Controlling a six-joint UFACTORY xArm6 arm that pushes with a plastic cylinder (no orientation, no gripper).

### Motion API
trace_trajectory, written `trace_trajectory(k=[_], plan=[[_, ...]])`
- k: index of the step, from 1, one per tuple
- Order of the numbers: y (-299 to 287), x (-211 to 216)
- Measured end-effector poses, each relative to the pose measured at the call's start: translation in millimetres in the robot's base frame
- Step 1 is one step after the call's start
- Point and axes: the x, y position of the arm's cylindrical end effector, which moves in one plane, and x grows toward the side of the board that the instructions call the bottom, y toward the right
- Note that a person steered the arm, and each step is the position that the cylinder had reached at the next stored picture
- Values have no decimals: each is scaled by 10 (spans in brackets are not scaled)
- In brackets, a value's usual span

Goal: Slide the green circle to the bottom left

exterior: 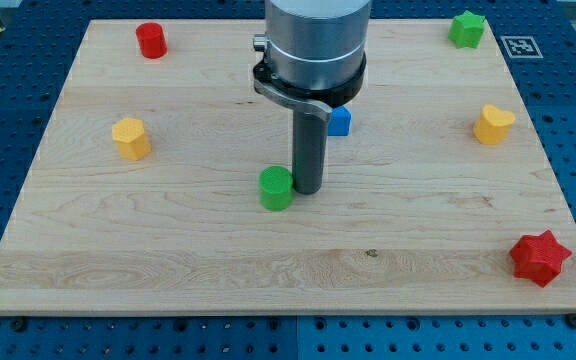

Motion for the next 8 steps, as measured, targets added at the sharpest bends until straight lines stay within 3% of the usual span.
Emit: trace_trajectory(k=[3, 8], plan=[[-606, 233], [-823, 355]])
